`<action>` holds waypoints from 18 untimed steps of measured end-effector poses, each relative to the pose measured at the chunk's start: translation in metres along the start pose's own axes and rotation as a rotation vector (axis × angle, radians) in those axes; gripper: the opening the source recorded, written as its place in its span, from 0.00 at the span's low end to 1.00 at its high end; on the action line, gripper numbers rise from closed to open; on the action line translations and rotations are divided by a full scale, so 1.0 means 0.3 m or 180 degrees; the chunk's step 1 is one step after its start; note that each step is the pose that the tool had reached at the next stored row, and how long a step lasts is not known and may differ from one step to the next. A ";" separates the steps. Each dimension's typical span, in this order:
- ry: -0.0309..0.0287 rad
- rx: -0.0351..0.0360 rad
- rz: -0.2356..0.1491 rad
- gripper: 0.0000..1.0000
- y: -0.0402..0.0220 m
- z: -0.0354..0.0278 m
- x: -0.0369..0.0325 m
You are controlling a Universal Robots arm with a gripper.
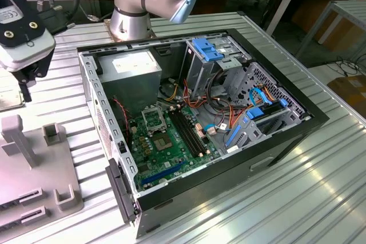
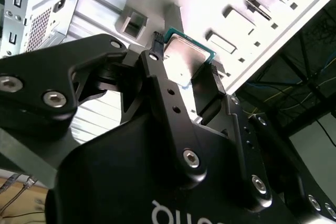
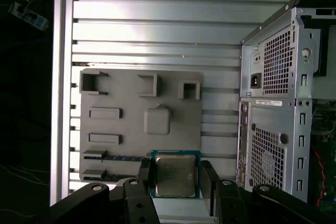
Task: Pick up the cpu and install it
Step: 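Pick up the cpu and move it towards the insertion slot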
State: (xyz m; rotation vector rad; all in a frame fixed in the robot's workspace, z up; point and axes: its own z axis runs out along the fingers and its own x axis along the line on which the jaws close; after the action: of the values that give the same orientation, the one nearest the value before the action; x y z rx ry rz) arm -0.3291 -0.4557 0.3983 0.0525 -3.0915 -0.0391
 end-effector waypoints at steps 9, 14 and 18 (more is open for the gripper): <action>0.0000 0.0000 0.0000 0.47 -0.002 -0.003 -0.056; 0.0000 0.0000 0.0000 0.47 -0.003 -0.005 -0.100; 0.0000 0.0000 0.0000 0.47 -0.004 -0.006 -0.127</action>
State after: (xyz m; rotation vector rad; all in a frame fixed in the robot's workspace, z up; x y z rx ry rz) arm -0.2908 -0.4557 0.3983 0.0526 -3.0915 -0.0390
